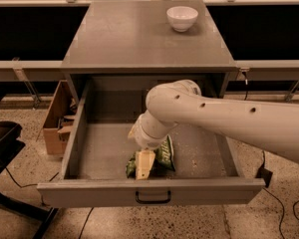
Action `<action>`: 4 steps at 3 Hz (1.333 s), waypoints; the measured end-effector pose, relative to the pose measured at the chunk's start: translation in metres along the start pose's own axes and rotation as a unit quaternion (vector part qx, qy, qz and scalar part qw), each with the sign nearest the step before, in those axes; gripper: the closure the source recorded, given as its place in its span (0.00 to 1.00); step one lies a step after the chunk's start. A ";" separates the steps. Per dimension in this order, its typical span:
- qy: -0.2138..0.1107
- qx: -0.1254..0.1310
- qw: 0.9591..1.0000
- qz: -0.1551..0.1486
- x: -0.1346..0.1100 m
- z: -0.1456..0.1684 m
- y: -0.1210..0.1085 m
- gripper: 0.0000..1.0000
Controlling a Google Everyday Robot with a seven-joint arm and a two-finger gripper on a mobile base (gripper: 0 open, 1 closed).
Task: Pick green jalapeno chip bag from top drawer and place on counter
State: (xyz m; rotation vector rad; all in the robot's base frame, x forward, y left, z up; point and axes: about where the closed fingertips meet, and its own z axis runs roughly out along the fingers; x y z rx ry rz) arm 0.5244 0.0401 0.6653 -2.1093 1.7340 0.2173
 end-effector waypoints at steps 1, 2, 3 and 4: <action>0.000 0.000 1.000 0.000 -0.002 -0.004 0.000 0.70; 0.000 0.000 1.000 0.000 -0.003 -0.006 -0.001 0.68; 0.000 0.000 1.000 0.000 -0.003 -0.006 -0.001 0.44; 0.000 0.000 1.000 0.000 -0.003 -0.006 -0.001 0.21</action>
Offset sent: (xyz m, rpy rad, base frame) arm 0.0567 0.0151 -0.0850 -0.1398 -0.0287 0.1293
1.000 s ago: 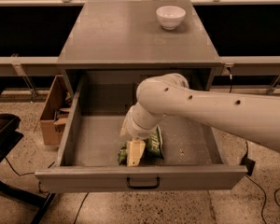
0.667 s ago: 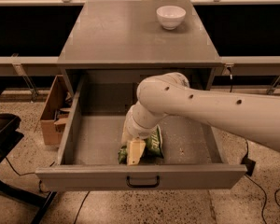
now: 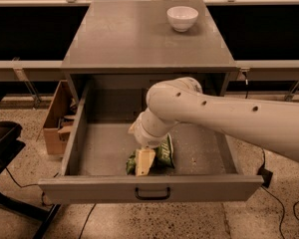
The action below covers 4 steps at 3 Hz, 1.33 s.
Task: Pick green jalapeno chip bag from top drawer and place on counter
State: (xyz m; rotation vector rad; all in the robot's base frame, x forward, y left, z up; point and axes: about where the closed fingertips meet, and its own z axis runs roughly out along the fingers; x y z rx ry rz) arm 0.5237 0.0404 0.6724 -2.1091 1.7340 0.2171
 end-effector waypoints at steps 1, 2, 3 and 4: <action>0.000 0.000 1.000 0.000 0.000 0.000 0.000 0.01; 0.000 0.000 1.000 0.000 -0.001 -0.002 0.000 0.00; 0.037 0.003 0.999 -0.007 0.003 -0.031 -0.003 0.00; 0.089 0.012 0.996 -0.014 0.007 -0.086 -0.013 0.00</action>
Offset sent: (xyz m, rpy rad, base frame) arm -0.0005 -0.0099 0.0186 -0.0284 -0.0389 -0.0198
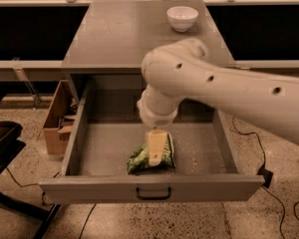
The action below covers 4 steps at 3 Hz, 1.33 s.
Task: Pick green jalapeno chip bag from top drawer and place on counter
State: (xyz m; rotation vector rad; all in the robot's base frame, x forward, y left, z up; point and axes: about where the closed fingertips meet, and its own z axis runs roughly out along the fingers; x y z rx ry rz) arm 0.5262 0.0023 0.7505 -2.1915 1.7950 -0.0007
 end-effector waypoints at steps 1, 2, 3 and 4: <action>0.059 0.007 0.998 0.001 0.024 -0.054 -0.009 0.00; 0.085 0.030 0.996 -0.001 0.041 -0.057 -0.024 0.00; 0.090 0.048 0.995 -0.003 0.063 -0.028 -0.039 0.00; 0.069 0.055 0.996 0.010 0.079 0.013 -0.046 0.00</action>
Offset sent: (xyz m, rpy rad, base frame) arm 0.0450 -0.0625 0.0567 -0.1859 -0.1615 -0.0684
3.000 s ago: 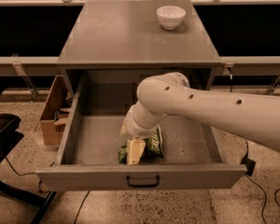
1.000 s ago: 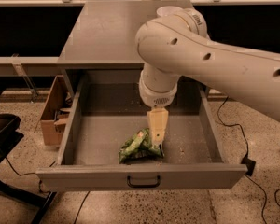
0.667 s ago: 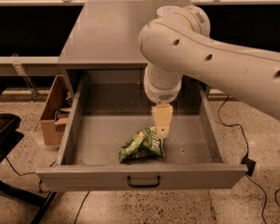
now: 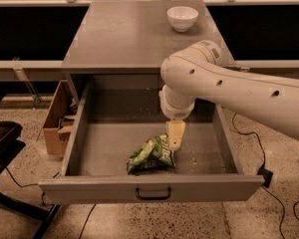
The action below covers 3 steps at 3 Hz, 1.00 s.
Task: Pick green jalapeno chip bag from top drawer and place on counter
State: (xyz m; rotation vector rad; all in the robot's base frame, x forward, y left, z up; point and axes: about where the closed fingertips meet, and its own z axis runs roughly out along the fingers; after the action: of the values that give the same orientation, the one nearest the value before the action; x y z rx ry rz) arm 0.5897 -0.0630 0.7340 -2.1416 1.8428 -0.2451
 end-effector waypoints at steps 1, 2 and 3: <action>-0.035 -0.013 0.999 0.020 -0.003 0.044 0.012 0.00; -0.057 -0.046 0.997 0.029 -0.020 0.065 0.030 0.00; -0.084 -0.084 0.993 0.029 -0.046 0.070 0.053 0.00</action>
Offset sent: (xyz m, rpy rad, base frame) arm -0.0294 0.0402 -0.0991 0.1447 0.2175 -0.0073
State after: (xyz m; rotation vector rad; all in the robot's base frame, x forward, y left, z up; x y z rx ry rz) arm 0.5550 -0.0161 0.6539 -2.1378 1.8828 0.1044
